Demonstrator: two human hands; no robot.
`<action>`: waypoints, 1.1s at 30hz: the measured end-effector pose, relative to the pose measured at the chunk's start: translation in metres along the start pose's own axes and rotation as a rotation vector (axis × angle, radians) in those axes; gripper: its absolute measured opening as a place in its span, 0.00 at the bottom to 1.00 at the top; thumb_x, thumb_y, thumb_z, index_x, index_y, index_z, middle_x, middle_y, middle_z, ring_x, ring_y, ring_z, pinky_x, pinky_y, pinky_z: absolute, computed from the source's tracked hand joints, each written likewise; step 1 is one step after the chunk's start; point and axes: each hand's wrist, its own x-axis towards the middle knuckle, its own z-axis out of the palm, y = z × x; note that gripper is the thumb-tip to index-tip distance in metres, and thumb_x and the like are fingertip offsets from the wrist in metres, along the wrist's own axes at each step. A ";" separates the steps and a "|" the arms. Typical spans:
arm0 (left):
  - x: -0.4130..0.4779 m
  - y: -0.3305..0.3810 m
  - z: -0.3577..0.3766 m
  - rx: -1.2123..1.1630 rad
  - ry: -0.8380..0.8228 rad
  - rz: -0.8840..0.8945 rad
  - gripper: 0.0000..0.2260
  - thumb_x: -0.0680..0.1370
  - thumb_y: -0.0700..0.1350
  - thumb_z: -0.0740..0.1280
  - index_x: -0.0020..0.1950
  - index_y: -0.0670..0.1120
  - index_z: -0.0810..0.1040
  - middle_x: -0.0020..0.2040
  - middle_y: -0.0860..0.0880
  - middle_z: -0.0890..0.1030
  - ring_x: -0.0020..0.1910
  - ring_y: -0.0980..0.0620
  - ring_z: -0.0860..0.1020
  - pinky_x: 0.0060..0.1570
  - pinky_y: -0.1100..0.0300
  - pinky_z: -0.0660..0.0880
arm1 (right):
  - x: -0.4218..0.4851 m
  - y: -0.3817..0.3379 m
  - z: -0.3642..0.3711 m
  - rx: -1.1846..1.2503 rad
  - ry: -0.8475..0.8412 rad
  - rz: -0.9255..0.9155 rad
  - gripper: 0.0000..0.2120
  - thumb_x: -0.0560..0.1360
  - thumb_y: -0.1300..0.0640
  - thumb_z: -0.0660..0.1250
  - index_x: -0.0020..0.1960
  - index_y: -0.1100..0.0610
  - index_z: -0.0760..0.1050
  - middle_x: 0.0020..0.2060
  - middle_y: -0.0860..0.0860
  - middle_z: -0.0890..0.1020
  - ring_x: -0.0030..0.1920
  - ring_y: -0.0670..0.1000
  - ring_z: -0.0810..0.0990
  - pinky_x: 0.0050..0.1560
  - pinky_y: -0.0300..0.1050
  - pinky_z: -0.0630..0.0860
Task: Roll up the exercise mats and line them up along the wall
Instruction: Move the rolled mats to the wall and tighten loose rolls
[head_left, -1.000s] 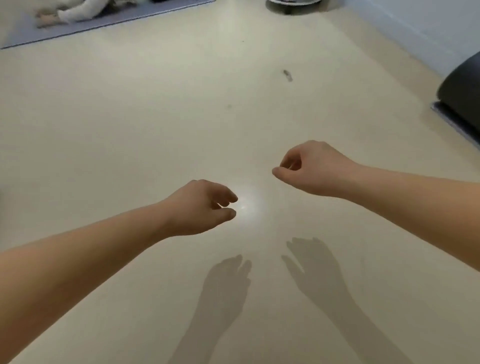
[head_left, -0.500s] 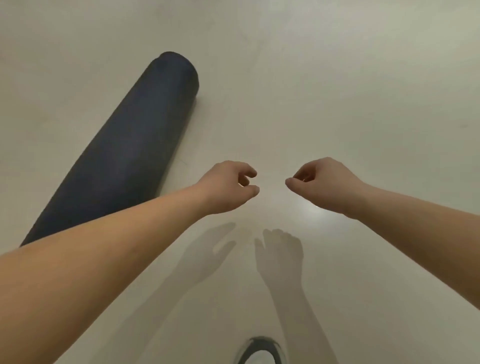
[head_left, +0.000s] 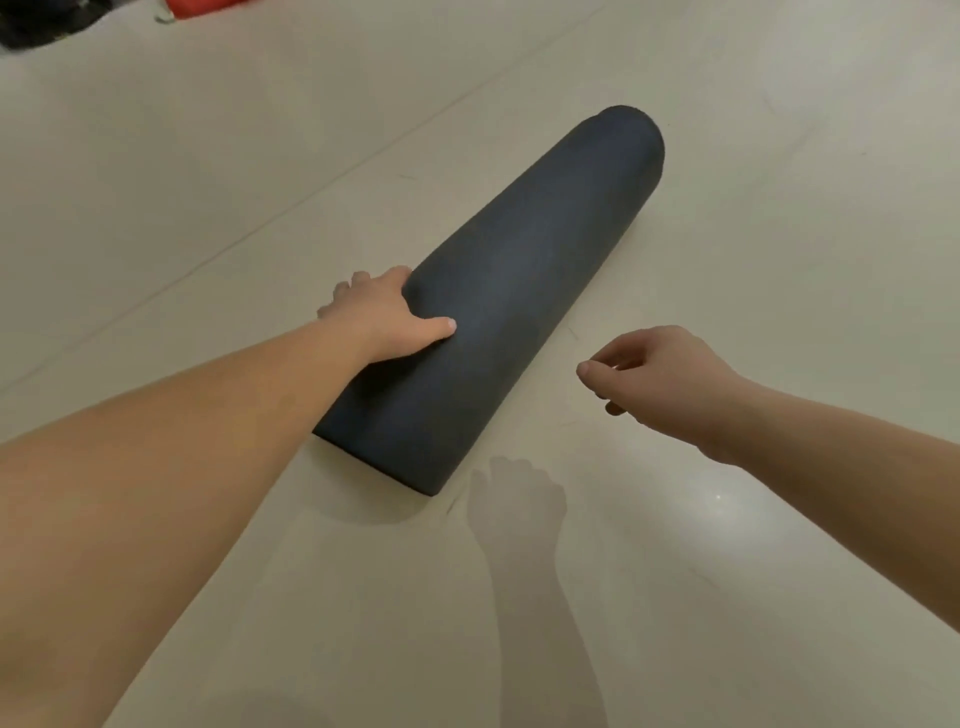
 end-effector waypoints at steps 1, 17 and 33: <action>-0.001 -0.010 0.002 -0.075 -0.041 -0.031 0.45 0.67 0.77 0.68 0.79 0.57 0.66 0.73 0.48 0.73 0.70 0.40 0.74 0.68 0.44 0.73 | 0.000 -0.001 0.004 -0.014 -0.011 -0.010 0.09 0.78 0.44 0.70 0.50 0.48 0.84 0.47 0.46 0.85 0.49 0.51 0.86 0.52 0.54 0.84; -0.070 0.060 0.054 -0.375 -0.166 0.422 0.18 0.76 0.56 0.75 0.64 0.66 0.76 0.68 0.55 0.70 0.66 0.53 0.73 0.70 0.55 0.71 | -0.020 0.028 0.005 -0.055 0.106 0.029 0.27 0.76 0.38 0.72 0.68 0.52 0.73 0.61 0.49 0.77 0.53 0.49 0.78 0.54 0.46 0.76; -0.112 0.145 0.094 -0.428 -0.221 0.315 0.12 0.69 0.57 0.75 0.42 0.52 0.77 0.51 0.48 0.82 0.56 0.43 0.79 0.57 0.43 0.80 | -0.070 0.107 -0.008 -0.043 0.306 0.009 0.32 0.79 0.39 0.70 0.79 0.41 0.64 0.71 0.47 0.65 0.65 0.49 0.72 0.59 0.40 0.70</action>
